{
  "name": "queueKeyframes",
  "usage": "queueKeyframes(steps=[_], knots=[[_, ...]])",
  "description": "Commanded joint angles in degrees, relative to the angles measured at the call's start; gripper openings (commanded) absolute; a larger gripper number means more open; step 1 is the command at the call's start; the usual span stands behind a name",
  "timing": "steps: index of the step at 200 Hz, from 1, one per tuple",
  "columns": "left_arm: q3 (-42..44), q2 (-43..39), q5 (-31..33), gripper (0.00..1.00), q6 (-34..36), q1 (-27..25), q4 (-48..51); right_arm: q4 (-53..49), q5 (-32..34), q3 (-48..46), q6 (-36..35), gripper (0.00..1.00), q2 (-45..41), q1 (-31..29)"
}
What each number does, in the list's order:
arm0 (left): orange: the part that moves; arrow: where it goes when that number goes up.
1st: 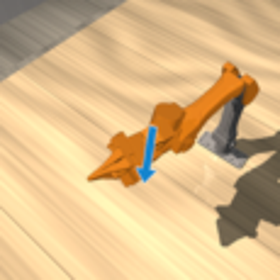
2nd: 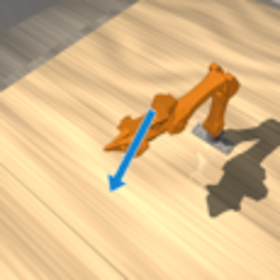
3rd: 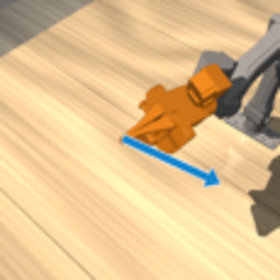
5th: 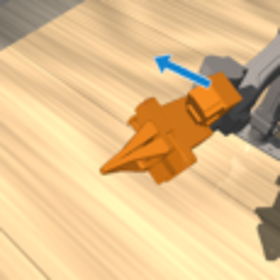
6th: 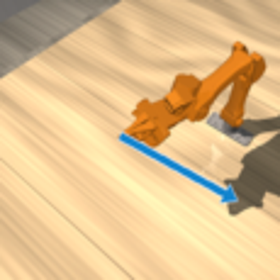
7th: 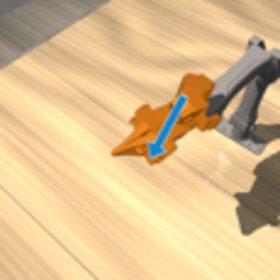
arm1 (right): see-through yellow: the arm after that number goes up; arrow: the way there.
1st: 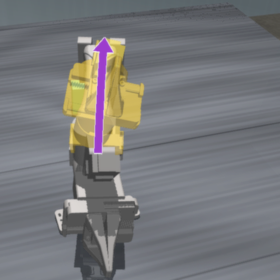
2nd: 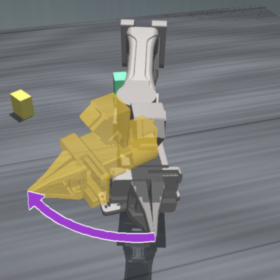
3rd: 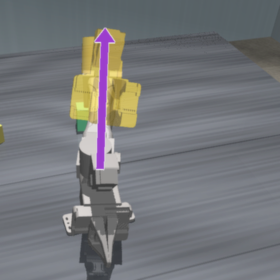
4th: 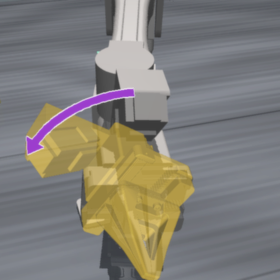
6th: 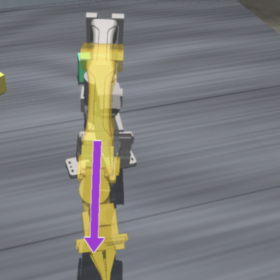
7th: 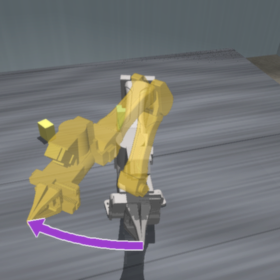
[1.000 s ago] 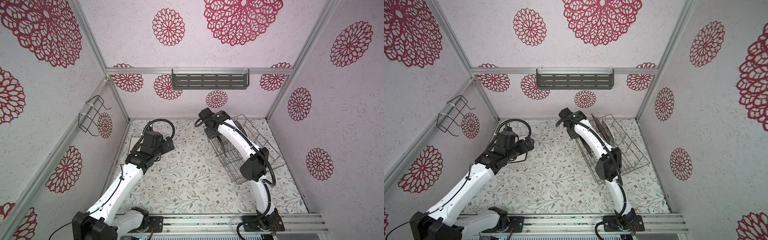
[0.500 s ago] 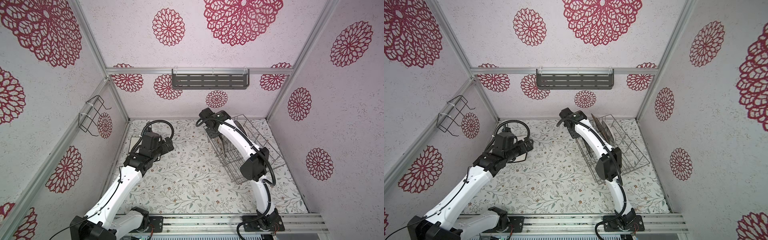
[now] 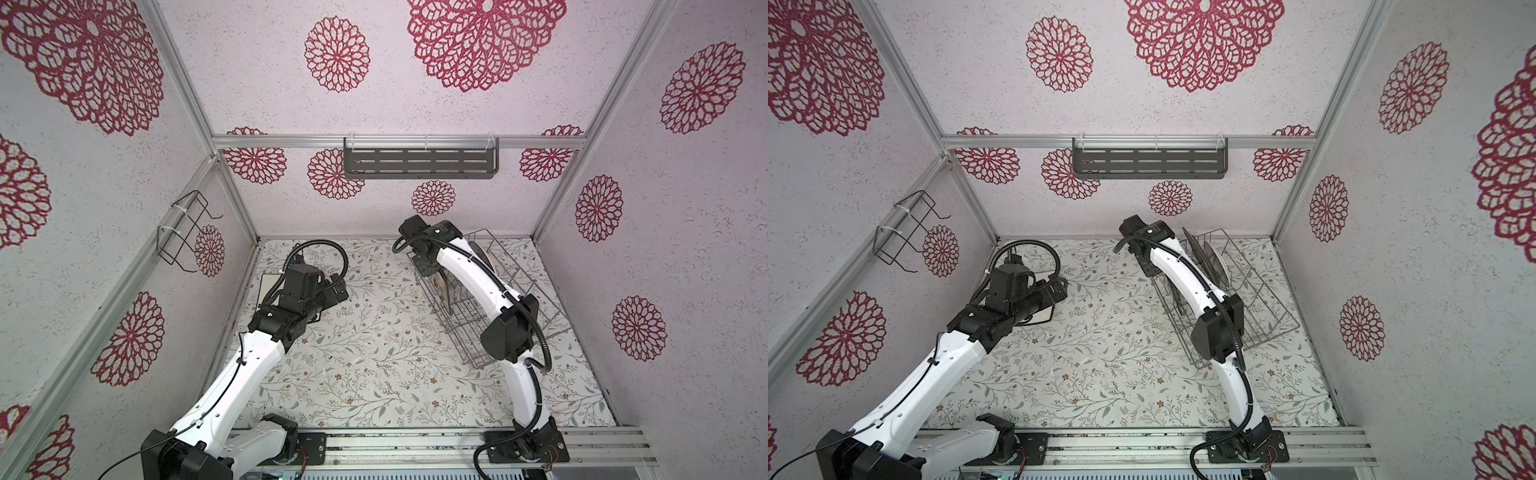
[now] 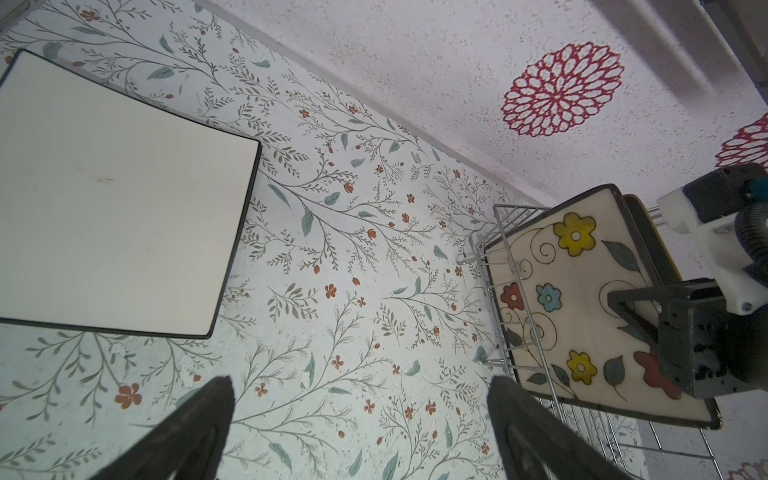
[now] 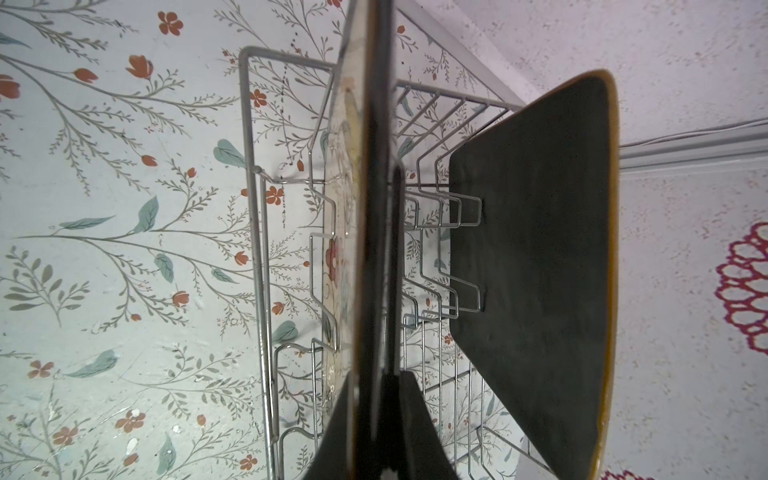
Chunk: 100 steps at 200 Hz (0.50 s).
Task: Unload the plates from the dish rack
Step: 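Grasp the flower-patterned plate with the right gripper and lift it from the rack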
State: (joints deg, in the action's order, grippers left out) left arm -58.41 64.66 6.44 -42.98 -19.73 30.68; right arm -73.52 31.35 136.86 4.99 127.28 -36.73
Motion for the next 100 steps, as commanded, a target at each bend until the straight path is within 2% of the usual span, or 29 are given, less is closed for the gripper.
queueKeyframes(steps=[1, 31, 100], knots=[[0.2, 0.5, -0.7, 1.0, 0.0, -0.3, -1.9, 1.9, -0.7, -0.4, 0.1, 0.07, -2.5, 0.0], [0.6, 0.9, -1.1, 1.0, -0.4, -0.3, -2.4, 2.5, -0.3, -0.4, -0.2, 0.0, -3.2, 0.0], [2.5, 2.4, -2.0, 1.0, -1.5, -0.4, -4.6, 2.0, 1.0, -0.4, 0.0, 0.0, -5.7, 0.0]])
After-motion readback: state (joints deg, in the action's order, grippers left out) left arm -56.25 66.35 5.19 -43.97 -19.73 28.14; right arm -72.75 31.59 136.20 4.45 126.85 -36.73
